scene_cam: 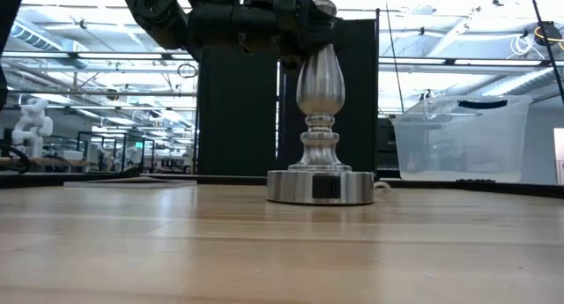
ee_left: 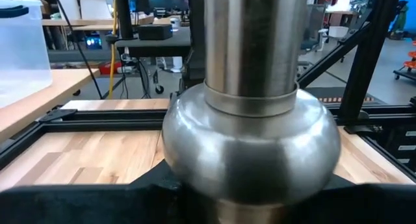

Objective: Screw lightbulb
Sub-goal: Insert the lightbulb into the lamp

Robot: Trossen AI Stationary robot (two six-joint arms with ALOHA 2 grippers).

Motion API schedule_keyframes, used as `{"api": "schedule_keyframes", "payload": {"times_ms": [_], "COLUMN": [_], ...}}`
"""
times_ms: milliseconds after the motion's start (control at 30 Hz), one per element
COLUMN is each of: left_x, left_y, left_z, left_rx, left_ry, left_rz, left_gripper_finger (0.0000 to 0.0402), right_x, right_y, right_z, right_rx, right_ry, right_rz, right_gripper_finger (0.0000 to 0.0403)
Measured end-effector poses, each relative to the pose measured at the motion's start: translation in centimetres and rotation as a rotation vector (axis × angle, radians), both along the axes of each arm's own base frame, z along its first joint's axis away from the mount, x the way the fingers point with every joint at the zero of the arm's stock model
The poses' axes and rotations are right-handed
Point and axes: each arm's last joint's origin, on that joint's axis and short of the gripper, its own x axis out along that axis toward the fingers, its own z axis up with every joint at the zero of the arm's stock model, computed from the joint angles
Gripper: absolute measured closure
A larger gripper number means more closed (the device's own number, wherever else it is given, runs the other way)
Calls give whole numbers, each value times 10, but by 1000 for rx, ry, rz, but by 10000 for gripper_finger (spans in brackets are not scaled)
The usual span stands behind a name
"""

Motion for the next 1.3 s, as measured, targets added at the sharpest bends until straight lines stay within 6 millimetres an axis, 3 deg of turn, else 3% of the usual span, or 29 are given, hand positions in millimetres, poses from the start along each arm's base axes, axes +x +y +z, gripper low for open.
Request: {"api": "schedule_keyframes", "payload": {"times_ms": [367,667,867,1000,1167,1300], "left_x": [0,0,0,0,0,0], "left_y": [1,1,1,1,2,4], "left_z": [-2,-2,-2,-2,-1,-5], "left_rx": [10,11,12,12,-9,-26], "left_ry": [7,5,-1,-2,-11,12], "left_rz": [4,2,1,0,53,93], "left_gripper_finger": [272,272,272,272,271,204], "right_x": [-44,-85,-98,-97,-92,-89], "right_y": [14,29,37,42,47,49], "right_z": [6,1,-37,-65,-85,-98], "right_rx": [-27,-94,-73,-47,-60,-107], "right_ry": [94,129,78,-5,-121,-148], "right_rz": [-107,-313,-339,-305,-188,-139], "right_gripper_finger": [5,5,5,5,5,5]}}
